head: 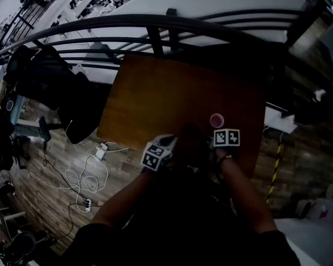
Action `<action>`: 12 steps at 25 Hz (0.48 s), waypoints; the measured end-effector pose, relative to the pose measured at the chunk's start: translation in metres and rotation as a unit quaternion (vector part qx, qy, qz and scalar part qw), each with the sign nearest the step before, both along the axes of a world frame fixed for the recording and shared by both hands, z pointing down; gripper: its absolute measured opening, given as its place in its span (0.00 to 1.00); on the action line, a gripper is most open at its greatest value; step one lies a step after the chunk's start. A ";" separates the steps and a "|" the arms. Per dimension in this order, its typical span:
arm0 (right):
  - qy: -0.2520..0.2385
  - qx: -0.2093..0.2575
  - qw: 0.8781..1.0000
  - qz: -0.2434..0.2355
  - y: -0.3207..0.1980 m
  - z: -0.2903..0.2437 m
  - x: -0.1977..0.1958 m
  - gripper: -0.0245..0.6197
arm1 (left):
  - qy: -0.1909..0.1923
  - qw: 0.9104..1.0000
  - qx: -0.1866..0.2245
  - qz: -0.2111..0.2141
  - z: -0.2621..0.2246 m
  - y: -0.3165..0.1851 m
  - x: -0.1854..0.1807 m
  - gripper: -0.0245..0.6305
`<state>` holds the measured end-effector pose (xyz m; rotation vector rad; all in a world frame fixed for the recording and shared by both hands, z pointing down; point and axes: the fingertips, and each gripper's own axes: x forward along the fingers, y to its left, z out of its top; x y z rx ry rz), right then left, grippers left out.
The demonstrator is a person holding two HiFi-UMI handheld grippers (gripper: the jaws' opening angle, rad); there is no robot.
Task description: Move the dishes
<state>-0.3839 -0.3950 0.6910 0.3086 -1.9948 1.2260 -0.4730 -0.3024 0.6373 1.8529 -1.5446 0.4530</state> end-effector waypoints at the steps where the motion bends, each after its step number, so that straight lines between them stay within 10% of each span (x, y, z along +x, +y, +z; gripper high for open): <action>1: 0.000 0.001 1.000 0.000 -0.005 0.001 -0.003 0.06 | 0.000 1.000 0.000 -0.004 0.001 -0.004 -0.003 0.02; 12: 0.027 -0.012 0.999 0.037 -0.034 0.029 -0.043 0.06 | 0.019 0.999 -0.019 0.018 0.025 -0.035 -0.049 0.02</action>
